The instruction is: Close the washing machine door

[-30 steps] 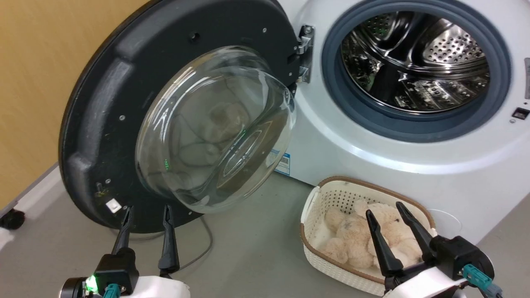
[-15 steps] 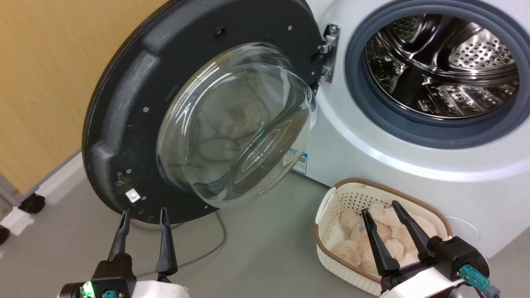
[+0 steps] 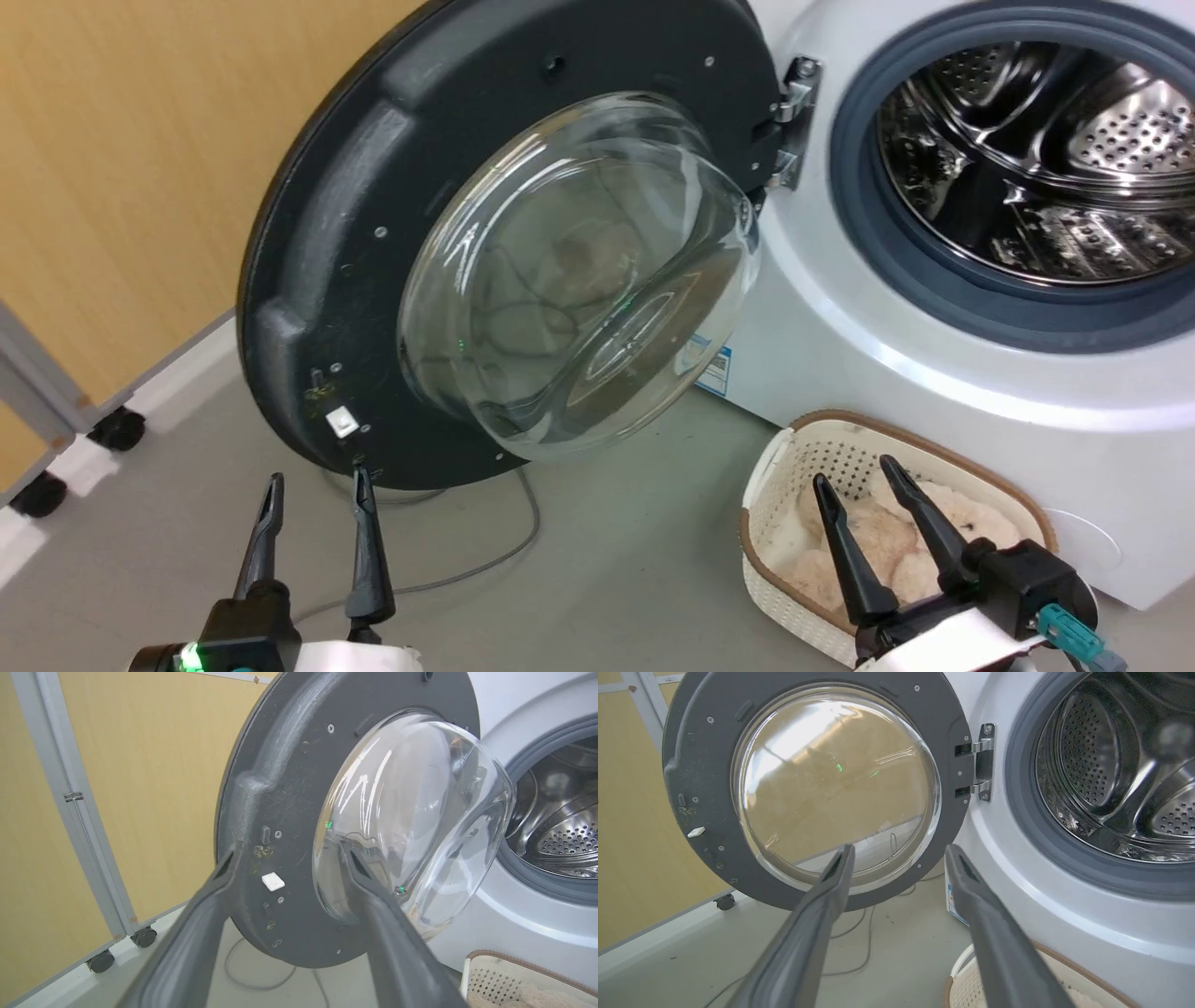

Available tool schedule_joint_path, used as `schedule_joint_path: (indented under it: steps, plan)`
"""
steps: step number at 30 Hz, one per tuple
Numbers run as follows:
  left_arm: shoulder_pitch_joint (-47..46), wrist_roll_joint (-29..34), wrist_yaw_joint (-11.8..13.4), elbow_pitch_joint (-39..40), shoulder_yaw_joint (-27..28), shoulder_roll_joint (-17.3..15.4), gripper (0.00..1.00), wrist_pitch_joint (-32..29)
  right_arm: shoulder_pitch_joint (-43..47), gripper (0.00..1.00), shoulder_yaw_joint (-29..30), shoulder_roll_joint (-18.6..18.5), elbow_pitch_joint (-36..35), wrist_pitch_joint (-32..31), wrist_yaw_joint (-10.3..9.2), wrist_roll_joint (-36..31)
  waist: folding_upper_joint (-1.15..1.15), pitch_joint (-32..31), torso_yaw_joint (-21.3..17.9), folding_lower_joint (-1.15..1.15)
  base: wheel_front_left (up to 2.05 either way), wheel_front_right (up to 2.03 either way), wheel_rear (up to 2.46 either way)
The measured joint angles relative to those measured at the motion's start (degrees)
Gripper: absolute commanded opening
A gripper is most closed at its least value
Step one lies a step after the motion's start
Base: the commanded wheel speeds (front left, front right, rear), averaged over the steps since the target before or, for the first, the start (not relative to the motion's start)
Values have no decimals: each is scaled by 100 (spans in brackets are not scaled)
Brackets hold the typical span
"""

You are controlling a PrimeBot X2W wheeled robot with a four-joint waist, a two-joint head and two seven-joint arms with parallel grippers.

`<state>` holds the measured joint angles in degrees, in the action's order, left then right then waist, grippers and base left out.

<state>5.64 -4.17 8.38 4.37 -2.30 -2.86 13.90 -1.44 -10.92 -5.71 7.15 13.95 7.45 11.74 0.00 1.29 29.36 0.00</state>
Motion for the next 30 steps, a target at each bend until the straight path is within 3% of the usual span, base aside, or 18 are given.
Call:
schedule_joint_path:
  steps: [13,14,15,16,22,30]
  plan:
    - [12,-10,2,23,10,0,100,79,2,100,-34,-16,20,79,0,46,0,22,151,0,0,0,0]
    - [12,-78,1,22,7,0,76,79,2,100,-32,-16,18,79,0,46,0,26,153,0,0,0,0]
    - [12,-311,7,49,11,2,4,79,2,100,-29,-16,18,79,0,46,0,30,156,0,0,0,0]
    - [11,-456,3,92,29,2,0,79,2,100,-26,-16,16,79,0,46,0,38,158,0,0,0,0]
    - [-327,-486,-265,260,447,-119,0,81,5,100,40,-44,-45,80,0,35,0,155,157,0,0,0,0]
    - [-1808,-1570,-895,-479,1296,-790,0,-102,68,100,299,-48,-194,80,0,-46,0,332,108,0,0,0,0]
